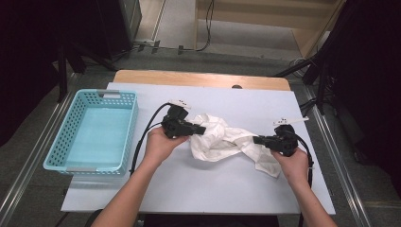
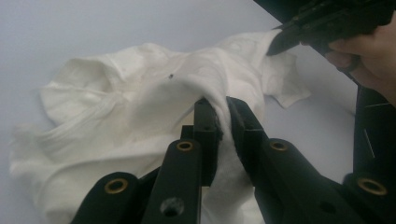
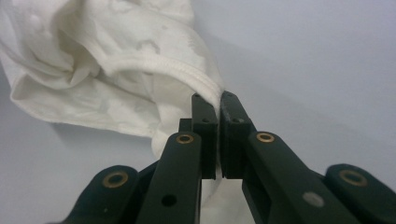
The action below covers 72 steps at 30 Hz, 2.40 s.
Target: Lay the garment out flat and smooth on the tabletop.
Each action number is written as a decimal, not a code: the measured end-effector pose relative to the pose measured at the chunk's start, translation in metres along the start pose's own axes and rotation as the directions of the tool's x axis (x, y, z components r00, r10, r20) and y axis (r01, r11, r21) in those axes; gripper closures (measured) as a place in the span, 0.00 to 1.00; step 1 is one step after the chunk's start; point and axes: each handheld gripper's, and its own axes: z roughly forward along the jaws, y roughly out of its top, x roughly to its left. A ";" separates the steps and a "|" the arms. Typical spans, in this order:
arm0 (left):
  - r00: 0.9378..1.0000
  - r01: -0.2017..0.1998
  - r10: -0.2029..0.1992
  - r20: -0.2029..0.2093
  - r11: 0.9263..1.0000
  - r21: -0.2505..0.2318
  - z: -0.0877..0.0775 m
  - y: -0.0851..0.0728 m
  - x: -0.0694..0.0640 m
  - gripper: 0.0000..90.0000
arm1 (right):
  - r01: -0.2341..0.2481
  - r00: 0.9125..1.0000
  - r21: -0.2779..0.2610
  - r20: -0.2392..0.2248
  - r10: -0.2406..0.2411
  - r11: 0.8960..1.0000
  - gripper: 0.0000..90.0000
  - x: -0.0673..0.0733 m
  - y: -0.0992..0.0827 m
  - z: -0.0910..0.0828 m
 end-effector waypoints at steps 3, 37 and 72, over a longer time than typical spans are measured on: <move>1.000 -0.004 0.004 0.007 1.000 -0.012 -0.007 -0.008 -0.005 0.95 | -0.005 1.000 -0.004 0.003 0.005 1.000 0.94 -0.002 0.004 0.000; 0.986 -0.091 0.076 0.150 0.992 0.092 0.009 -0.069 -0.063 0.89 | -0.022 0.999 -0.035 0.034 0.024 0.999 0.94 -0.018 0.046 0.016; 0.998 -0.032 0.027 0.058 0.996 0.081 -0.009 -0.072 -0.046 0.25 | 0.001 1.000 -0.035 0.025 -0.001 0.999 0.72 -0.020 0.045 0.011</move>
